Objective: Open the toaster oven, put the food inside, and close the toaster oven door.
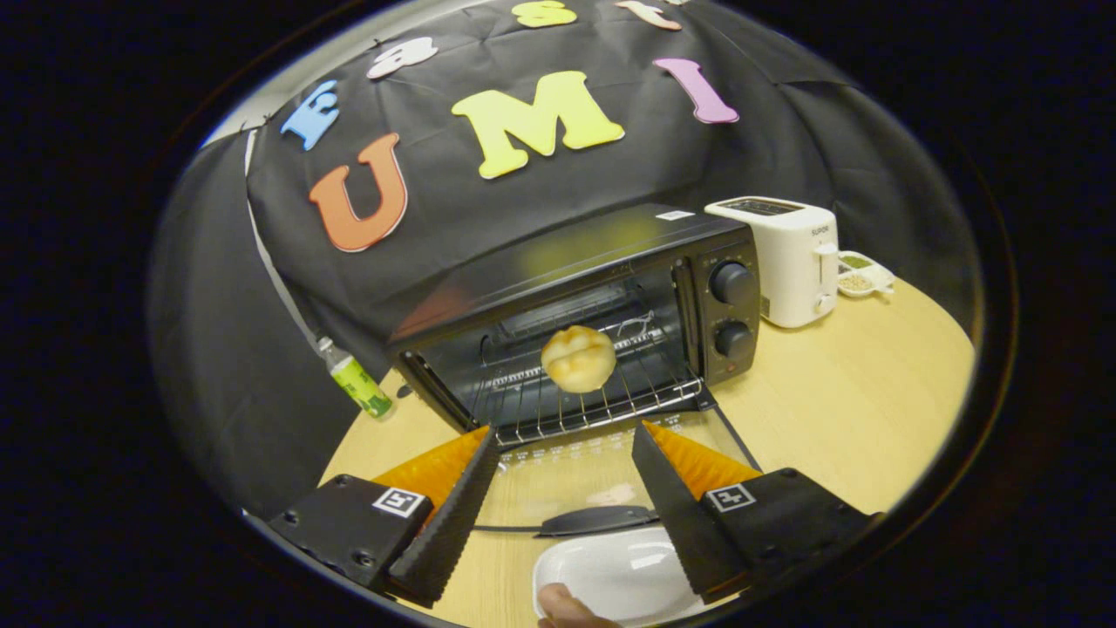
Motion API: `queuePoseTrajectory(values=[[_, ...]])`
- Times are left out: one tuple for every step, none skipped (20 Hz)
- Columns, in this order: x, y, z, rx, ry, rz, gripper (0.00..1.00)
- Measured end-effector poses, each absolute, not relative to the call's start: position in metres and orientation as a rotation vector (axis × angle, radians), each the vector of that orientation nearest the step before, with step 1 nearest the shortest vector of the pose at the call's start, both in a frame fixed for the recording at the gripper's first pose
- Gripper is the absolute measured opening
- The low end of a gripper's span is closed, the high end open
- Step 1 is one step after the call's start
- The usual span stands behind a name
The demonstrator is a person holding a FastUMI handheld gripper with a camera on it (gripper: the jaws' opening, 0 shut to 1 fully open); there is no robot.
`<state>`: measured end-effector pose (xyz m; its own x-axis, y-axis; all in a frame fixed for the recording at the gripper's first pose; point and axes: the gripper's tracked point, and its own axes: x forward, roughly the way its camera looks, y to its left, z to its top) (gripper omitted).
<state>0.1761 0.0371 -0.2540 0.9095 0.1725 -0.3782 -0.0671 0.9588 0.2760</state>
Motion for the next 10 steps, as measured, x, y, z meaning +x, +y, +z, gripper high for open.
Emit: queuePoseTrajectory(values=[[0.169, 0.038, -0.259, 0.238, 0.424, 0.118, 1.00], [0.161, 0.038, -0.268, 0.216, 0.452, 0.109, 1.00], [0.153, 0.042, -0.275, 0.197, 0.476, 0.112, 1.00], [0.147, 0.046, -0.280, 0.177, 0.494, 0.119, 1.00], [0.143, 0.047, -0.285, 0.157, 0.502, 0.112, 1.00], [0.139, 0.046, -0.288, 0.138, 0.499, 0.100, 1.00], [0.137, 0.045, -0.292, 0.126, 0.496, 0.088, 1.00], [0.134, 0.042, -0.298, 0.120, 0.503, 0.069, 1.00], [0.131, 0.043, -0.304, 0.108, 0.514, 0.070, 1.00], [0.130, 0.041, -0.310, 0.089, 0.525, 0.066, 1.00]])
